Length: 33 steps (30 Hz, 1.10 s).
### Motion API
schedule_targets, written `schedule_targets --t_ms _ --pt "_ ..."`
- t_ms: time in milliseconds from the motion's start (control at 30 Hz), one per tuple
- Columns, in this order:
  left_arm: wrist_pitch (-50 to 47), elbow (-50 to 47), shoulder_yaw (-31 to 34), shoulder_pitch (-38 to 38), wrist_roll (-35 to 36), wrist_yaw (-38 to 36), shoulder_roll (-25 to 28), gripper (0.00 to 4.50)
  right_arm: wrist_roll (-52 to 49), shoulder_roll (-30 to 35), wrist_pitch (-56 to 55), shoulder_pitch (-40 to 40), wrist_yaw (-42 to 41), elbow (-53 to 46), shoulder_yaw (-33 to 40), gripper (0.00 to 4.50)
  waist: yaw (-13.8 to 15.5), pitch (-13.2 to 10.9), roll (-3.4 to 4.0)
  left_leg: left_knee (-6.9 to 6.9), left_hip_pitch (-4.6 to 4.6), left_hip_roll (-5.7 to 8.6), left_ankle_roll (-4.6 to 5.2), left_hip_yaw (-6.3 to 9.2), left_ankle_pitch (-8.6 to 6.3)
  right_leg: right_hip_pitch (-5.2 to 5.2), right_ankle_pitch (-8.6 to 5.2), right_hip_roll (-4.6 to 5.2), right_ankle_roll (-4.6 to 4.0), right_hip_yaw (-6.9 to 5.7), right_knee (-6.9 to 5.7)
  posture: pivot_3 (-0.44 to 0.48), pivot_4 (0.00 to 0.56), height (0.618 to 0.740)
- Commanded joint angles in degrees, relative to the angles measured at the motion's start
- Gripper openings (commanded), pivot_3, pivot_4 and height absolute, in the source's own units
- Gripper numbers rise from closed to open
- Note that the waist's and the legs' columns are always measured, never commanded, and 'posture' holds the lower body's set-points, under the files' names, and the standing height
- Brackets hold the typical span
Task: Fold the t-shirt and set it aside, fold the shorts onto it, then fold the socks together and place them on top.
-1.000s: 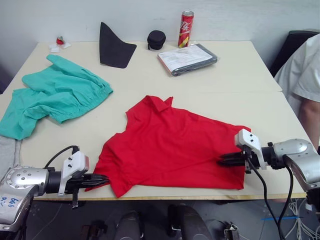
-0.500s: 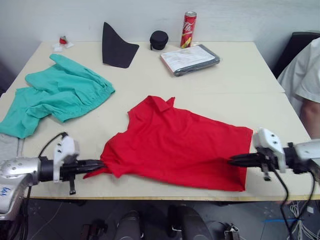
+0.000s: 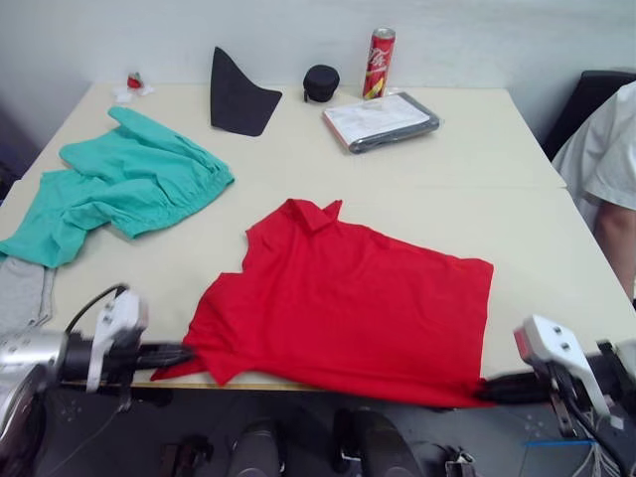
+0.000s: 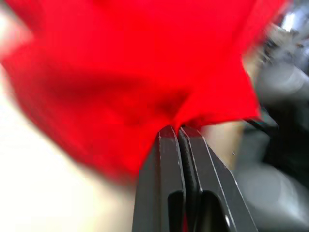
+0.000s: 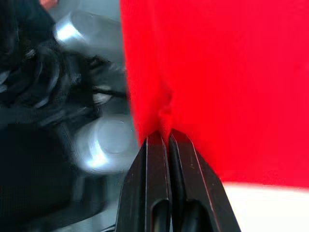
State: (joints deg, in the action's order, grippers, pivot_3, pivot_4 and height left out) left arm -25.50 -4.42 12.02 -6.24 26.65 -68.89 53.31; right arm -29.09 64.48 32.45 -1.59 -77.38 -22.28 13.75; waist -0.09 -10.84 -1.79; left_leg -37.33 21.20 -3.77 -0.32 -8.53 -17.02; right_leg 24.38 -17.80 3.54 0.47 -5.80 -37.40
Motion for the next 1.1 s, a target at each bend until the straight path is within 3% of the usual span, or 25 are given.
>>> schedule_targets --t_ms 33,100,200,333,433,567,733,867,933,1033,1100 --pt "4.77 11.85 -3.82 -18.27 -4.95 5.13 -3.79 0.00 3.85 -4.40 -5.02 18.69 3.74 11.06 -6.12 0.02 0.02 -0.02 -0.01 -0.01 0.08 0.03 0.11 -0.01 0.09 0.08 0.05 0.00 0.02 0.00 -0.06 0.000 0.150 0.740" --pt "13.47 28.57 -5.34 -38.47 -10.97 13.40 -8.18 0.00 12.30 -11.81 -15.72 40.01 11.39 27.09 -10.62 0.02 0.00 -0.30 -0.19 -0.17 0.07 0.00 -0.18 -0.01 0.20 0.06 0.12 -0.08 0.01 -0.06 -0.24 0.000 0.150 0.740" --pt "26.28 48.21 -5.60 -57.42 -17.32 24.02 -10.85 0.00 20.07 -18.18 -28.75 59.47 19.21 45.97 -13.10 0.02 -0.49 -0.48 -0.37 -0.50 0.91 0.03 -0.51 -0.07 0.66 0.90 0.34 -0.09 -0.02 -0.11 -0.45 0.000 0.150 0.740" --pt "39.81 67.43 -4.09 -80.86 -22.24 39.29 -8.82 0.00 29.31 -21.52 -48.15 83.46 36.48 71.57 -13.72 0.02 -1.78 -0.49 -0.39 -0.26 1.50 0.02 -0.58 -0.39 0.61 1.73 0.28 0.01 -0.03 -0.24 -0.54 0.000 0.150 0.740" --pt "46.48 73.05 -5.05 -88.70 -25.51 42.88 -6.40 0.00 31.92 -21.88 -54.60 92.16 41.28 82.02 -14.06 0.02 -2.28 -0.50 -0.40 -0.07 2.48 0.15 -0.51 -0.89 0.54 3.10 0.28 0.21 -0.03 -0.41 -0.71 0.000 0.150 0.740" --pt "52.73 74.77 -5.90 -92.59 -27.23 37.89 -3.15 0.00 34.58 -19.92 -60.97 94.87 43.28 87.59 -14.81 0.02 -2.56 -0.50 -0.39 -0.06 2.16 0.18 -0.34 -1.47 0.38 3.10 0.28 0.29 -0.03 -0.99 -1.15 0.000 0.150 0.740" --pt "59.26 71.68 -3.77 -85.42 -23.59 23.21 0.11 0.00 34.29 -18.23 -64.71 88.00 39.88 89.15 -13.87 0.02 -2.69 -0.53 -0.39 -0.13 2.18 0.15 -0.41 -1.71 0.34 3.13 0.25 0.31 -0.06 -1.08 -1.00 0.000 0.150 0.740" --pt "58.07 60.25 -2.36 -68.14 -17.84 9.92 1.64 0.00 32.57 -17.28 -67.67 77.04 33.54 85.84 -13.65 0.02 -3.14 -0.59 -0.39 -0.86 1.77 -0.02 -0.30 -1.90 0.37 2.63 0.26 0.30 -0.07 -0.84 -1.50 0.000 0.150 0.740" --pt "51.62 44.83 0.06 -51.55 -12.79 6.99 2.34 0.00 30.68 -16.83 -68.80 68.88 29.86 81.58 -13.23 0.02 -3.39 -0.60 -0.37 -0.90 1.15 -0.04 -0.25 -1.91 0.39 2.08 0.27 0.33 -0.08 -0.44 -1.41 0.000 0.150 0.740" --pt "38.58 16.23 7.15 -20.08 -6.98 7.79 2.12 0.00 24.67 -16.68 -64.60 52.23 26.18 68.91 -10.51 0.02 -3.97 -0.58 -0.34 -0.84 0.78 -0.12 -0.32 -1.74 0.44 1.95 0.22 0.48 -0.19 -0.13 -1.76 0.000 0.150 0.740" --pt "33.02 4.01 10.98 -5.92 -6.08 9.93 0.91 0.00 22.08 -16.42 -60.66 42.88 25.57 59.39 -9.19 0.02 -4.00 -0.58 -0.35 -0.76 0.81 -0.15 -0.47 -1.38 0.40 1.95 0.07 0.48 -0.29 -0.06 -2.05 0.000 0.150 0.740"
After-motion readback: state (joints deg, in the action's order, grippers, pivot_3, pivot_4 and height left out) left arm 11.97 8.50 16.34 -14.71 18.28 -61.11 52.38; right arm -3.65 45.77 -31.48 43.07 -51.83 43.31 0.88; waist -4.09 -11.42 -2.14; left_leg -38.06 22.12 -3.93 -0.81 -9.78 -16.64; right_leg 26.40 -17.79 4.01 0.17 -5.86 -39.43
